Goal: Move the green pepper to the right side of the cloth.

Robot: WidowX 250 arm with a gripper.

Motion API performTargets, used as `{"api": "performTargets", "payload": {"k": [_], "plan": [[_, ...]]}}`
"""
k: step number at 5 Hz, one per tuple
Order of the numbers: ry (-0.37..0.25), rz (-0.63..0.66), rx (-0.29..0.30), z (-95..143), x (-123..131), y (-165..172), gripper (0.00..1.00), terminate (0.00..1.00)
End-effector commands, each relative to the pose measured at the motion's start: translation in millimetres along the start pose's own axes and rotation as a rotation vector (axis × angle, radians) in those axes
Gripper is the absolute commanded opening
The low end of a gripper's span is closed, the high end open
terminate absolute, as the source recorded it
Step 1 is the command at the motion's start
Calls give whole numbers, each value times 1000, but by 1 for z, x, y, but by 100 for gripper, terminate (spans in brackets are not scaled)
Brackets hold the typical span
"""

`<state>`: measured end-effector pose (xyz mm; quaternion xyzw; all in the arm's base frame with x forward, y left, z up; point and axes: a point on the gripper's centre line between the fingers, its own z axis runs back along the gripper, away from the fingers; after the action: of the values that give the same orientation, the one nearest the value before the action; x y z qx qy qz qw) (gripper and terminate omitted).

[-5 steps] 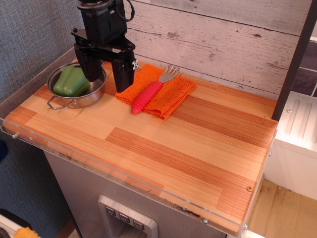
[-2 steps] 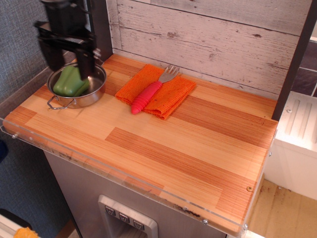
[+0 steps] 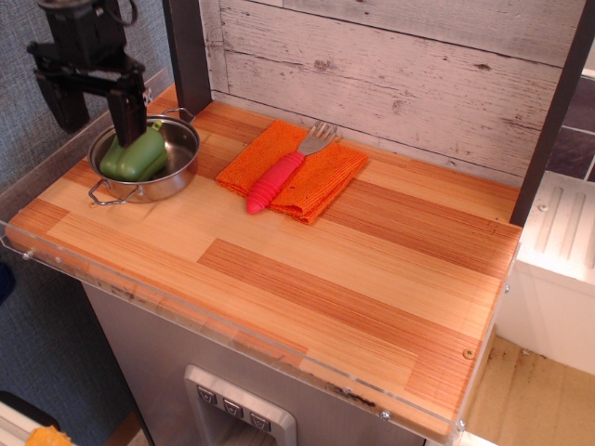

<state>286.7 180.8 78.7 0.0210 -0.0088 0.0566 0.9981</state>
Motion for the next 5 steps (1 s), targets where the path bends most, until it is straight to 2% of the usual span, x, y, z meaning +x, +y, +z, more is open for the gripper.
{"api": "performTargets", "payload": {"k": [1,2,4,5], "plan": [[-49,15,61,-15,19,6,100,0],[-43,13,71,-26,22,4,100,0],[-44,-1,68,-31,23,-2,100,0],[-68,-17,62,-26,21,-2,0,0]]}}
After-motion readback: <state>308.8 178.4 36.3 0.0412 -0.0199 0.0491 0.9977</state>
